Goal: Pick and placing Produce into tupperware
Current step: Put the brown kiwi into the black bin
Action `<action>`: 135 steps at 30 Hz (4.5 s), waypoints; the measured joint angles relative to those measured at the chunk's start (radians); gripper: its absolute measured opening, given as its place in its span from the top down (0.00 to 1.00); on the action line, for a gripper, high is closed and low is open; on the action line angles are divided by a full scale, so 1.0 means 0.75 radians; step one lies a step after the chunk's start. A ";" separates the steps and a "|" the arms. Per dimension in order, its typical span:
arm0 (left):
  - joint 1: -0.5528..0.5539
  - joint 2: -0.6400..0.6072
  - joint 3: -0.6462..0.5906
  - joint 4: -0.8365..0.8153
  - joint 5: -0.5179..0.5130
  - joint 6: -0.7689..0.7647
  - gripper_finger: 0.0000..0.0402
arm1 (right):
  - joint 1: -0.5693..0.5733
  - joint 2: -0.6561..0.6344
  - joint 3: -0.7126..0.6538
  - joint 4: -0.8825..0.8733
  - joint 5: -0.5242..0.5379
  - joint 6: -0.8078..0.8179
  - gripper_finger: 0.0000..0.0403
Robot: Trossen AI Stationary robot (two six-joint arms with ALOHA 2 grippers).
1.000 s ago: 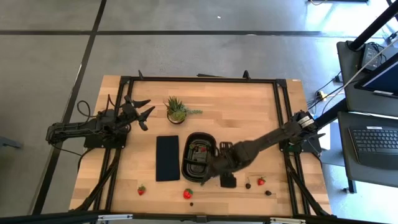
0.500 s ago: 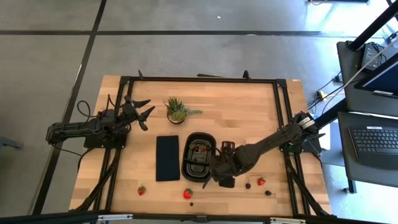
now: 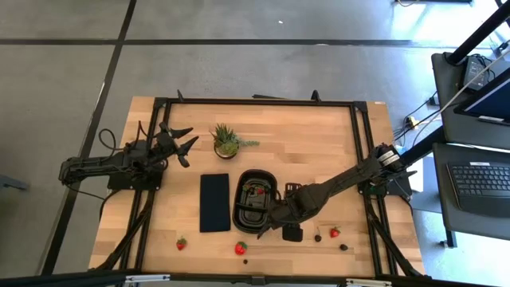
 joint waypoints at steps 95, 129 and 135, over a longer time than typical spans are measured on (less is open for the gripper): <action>0.000 0.000 0.000 -0.001 0.000 0.002 0.57 | -0.041 0.113 -0.289 0.386 0.011 -0.082 0.39; 0.000 0.000 0.000 -0.004 0.000 0.002 0.57 | -0.346 0.102 -0.069 0.615 0.177 -0.513 0.37; 0.000 0.000 0.000 -0.004 0.000 0.003 0.57 | -0.355 0.103 -0.126 0.678 0.176 -0.513 0.37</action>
